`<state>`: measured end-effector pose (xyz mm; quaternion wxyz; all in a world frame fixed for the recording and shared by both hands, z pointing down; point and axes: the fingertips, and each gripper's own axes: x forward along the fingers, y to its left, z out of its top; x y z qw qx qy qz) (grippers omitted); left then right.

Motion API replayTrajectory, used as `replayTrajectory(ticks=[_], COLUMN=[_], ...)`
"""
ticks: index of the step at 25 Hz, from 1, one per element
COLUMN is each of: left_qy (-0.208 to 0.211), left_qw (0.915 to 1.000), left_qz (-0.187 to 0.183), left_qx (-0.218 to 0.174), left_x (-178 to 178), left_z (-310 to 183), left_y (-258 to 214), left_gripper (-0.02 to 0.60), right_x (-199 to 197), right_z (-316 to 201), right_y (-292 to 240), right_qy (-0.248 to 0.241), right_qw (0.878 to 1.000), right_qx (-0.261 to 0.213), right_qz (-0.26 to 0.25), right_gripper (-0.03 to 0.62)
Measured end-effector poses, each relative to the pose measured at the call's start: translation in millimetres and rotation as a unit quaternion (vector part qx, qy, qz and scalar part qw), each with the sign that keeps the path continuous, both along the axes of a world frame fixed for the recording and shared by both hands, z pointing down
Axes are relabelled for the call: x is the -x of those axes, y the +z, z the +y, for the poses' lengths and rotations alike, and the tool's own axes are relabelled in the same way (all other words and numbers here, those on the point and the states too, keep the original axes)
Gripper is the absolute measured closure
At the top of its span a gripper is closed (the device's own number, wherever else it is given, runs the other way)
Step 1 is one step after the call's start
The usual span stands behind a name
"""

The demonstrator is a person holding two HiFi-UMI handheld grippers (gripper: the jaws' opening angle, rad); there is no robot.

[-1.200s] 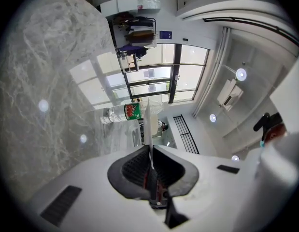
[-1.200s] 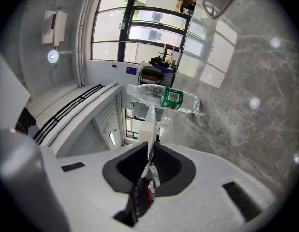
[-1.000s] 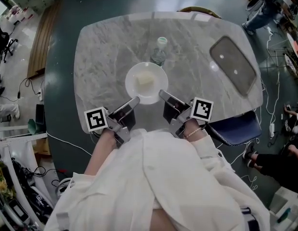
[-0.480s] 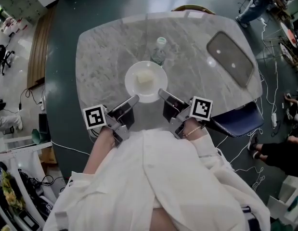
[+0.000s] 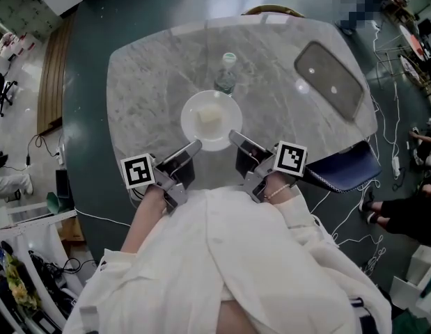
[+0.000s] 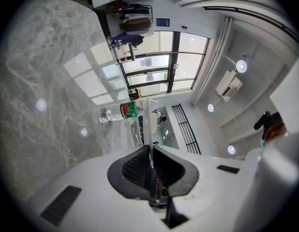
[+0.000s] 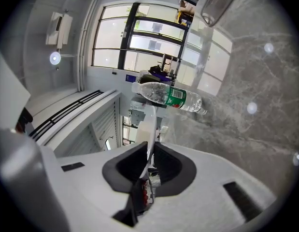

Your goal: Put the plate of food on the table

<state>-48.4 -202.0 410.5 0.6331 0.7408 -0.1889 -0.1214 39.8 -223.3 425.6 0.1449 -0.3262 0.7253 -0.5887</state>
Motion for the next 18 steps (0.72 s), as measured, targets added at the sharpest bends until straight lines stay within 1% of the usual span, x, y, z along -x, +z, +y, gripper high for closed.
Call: replayTrajectory(ticks=[6,10,12,14,15,18], left_qy=[-0.008,-0.012,-0.015,-0.017,-0.016,-0.008], left_qw=[0.9999,0.9998,0.9997,0.9995,0.9994,0.9992], left_qz=[-0.002,-0.005,-0.007,-0.009,-0.009,-0.008], left_qx=[0.010,0.013,0.017,0.024,0.028,0.037], left_x=[0,5,7,9,9,5], left_z=[0,-1,-1,-1,-1,-1], left_y=[3,5,6,8,10,13], left_gripper=[0.555,0.555,0.555,0.555,0.555,0.555], right_x=[-1,7,13,16,17,11], right_z=[1,-1,-3,-6,-6,-3], right_y=[4,4,-1,-4,-3,5], right_qy=[-0.011,-0.027,-0.042,-0.057,-0.058,-0.049], right_qw=[0.999,0.999,0.998,0.996,0.996,0.997], right_qx=[0.011,0.006,-0.017,-0.043,-0.043,-0.019], right_qz=[0.034,0.045,0.044,0.057,0.059,0.058], right_gripper=[0.577,0.576,0.572,0.572,0.572,0.569])
